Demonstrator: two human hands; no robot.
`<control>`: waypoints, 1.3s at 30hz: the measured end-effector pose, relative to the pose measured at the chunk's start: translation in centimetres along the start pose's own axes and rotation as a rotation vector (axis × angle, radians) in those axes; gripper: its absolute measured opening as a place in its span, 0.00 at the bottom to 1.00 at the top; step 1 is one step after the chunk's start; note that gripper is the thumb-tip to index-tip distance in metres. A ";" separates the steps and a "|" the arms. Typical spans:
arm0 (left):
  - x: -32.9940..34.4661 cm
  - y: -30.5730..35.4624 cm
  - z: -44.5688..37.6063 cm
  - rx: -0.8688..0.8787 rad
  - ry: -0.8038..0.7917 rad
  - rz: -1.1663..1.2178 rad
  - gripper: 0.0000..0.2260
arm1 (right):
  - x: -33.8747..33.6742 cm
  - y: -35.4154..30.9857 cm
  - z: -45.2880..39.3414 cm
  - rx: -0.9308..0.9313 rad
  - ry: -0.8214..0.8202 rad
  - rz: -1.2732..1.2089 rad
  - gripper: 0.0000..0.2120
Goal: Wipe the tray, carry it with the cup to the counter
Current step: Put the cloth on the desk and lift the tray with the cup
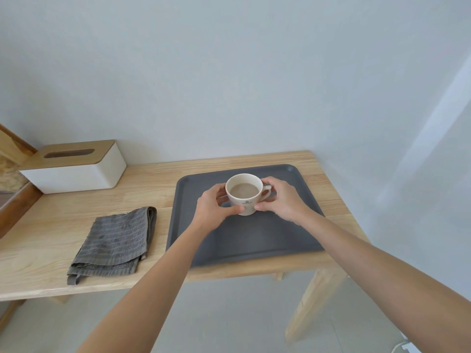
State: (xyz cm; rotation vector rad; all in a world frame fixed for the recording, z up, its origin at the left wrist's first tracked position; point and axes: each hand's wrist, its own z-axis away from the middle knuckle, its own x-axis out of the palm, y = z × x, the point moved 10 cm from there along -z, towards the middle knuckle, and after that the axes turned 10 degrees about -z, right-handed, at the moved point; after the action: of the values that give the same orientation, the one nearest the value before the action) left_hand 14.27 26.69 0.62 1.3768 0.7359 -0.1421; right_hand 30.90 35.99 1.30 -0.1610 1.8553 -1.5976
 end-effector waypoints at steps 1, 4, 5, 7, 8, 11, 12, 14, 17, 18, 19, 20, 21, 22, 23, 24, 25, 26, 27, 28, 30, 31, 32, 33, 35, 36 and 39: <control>0.1 0.0 0.1 -0.001 -0.020 -0.015 0.32 | 0.0 0.0 0.1 -0.004 -0.008 0.004 0.29; -0.5 -0.2 0.5 -0.005 -0.037 -0.138 0.36 | -1.4 0.3 0.8 -0.016 0.041 0.086 0.27; -1.4 -0.5 0.9 -0.009 0.006 -0.209 0.35 | -2.3 0.6 1.2 -0.025 0.088 0.159 0.24; -3.9 -1.2 1.8 -0.010 0.157 -0.380 0.28 | -4.6 1.7 2.0 -0.027 0.192 0.340 0.19; -5.1 -1.8 2.4 -0.020 0.222 -0.451 0.25 | -5.7 2.6 2.4 -0.003 0.233 0.423 0.17; -7.2 -5.0 3.4 -0.160 0.260 -0.620 0.20 | -7.7 5.1 3.5 0.093 0.288 0.551 0.15; -7.6 -6.0 3.5 -0.209 0.245 -0.662 0.19 | -7.9 5.5 3.7 0.106 0.294 0.545 0.15; -7.8 -6.6 3.6 -0.229 0.229 -0.706 0.17 | -8.0 5.5 3.8 0.105 0.293 0.527 0.15; -7.6 -6.0 3.3 -0.195 0.243 -0.674 0.16 | -8.1 5.4 3.8 0.108 0.306 0.570 0.16; -7.7 -5.9 3.3 -0.197 0.258 -0.667 0.16 | -8.2 5.4 3.8 0.110 0.309 0.598 0.17; -7.8 -5.8 3.4 -0.200 0.275 -0.667 0.17 | -8.2 5.4 3.8 0.108 0.307 0.628 0.17; -7.9 -5.7 3.4 -0.204 0.291 -0.673 0.17 | -8.2 5.4 3.8 0.102 0.303 0.652 0.18; -8.0 -5.7 3.4 -0.210 0.301 -0.682 0.17 | -8.2 5.3 3.9 0.092 0.299 0.671 0.18; -8.1 -5.8 3.4 -0.218 0.305 -0.694 0.18 | -8.2 5.2 4.0 0.077 0.297 0.683 0.19; -8.1 -5.9 3.4 -0.224 0.308 -0.706 0.18 | -8.1 5.2 4.1 0.063 0.296 0.690 0.19; -8.2 -5.9 3.4 -0.226 0.310 -0.714 0.18 | -8.1 5.1 4.2 0.050 0.297 0.695 0.19; -8.3 -5.9 3.3 -0.225 0.312 -0.715 0.18 | -8.2 5.0 4.3 0.041 0.297 0.694 0.18; -8.3 -5.8 3.3 -0.222 0.315 -0.713 0.17 | -8.2 4.9 4.3 0.035 0.295 0.687 0.18; -8.3 -5.7 3.3 -0.217 0.317 -0.712 0.17 | -8.3 4.9 4.3 0.033 0.292 0.673 0.18; -8.3 -5.6 3.3 -0.213 0.321 -0.706 0.16 | -8.4 4.9 4.2 0.031 0.288 0.658 0.18; -8.3 -5.6 3.2 -0.213 0.330 -0.679 0.16 | -8.6 4.9 4.1 0.028 0.283 0.636 0.18; -8.3 -5.5 3.2 -0.214 0.334 -0.664 0.16 | -8.8 5.0 4.1 0.027 0.282 0.628 0.19; -8.2 -5.4 3.2 -0.215 0.337 -0.650 0.17 | -9.0 5.0 4.1 0.028 0.283 0.621 0.19; -8.1 -5.3 3.2 -0.213 0.340 -0.638 0.17 | -9.3 5.1 4.2 0.032 0.284 0.612 0.19; -7.8 -4.8 3.0 -0.206 0.341 -0.613 0.18 | -9.9 5.4 4.5 0.053 0.287 0.589 0.20; -7.6 -4.5 2.8 -0.197 0.340 -0.601 0.18 | -10.3 5.6 4.7 0.066 0.290 0.578 0.20; -6.9 -3.4 2.1 -0.162 0.324 -0.589 0.19 | -11.6 6.1 5.7 0.107 0.312 0.555 0.21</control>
State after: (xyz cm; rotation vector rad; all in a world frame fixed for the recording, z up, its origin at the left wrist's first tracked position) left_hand 8.08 21.76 1.57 1.0052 1.3851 -0.3180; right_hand 44.92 38.56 0.29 0.6303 1.8154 -1.3689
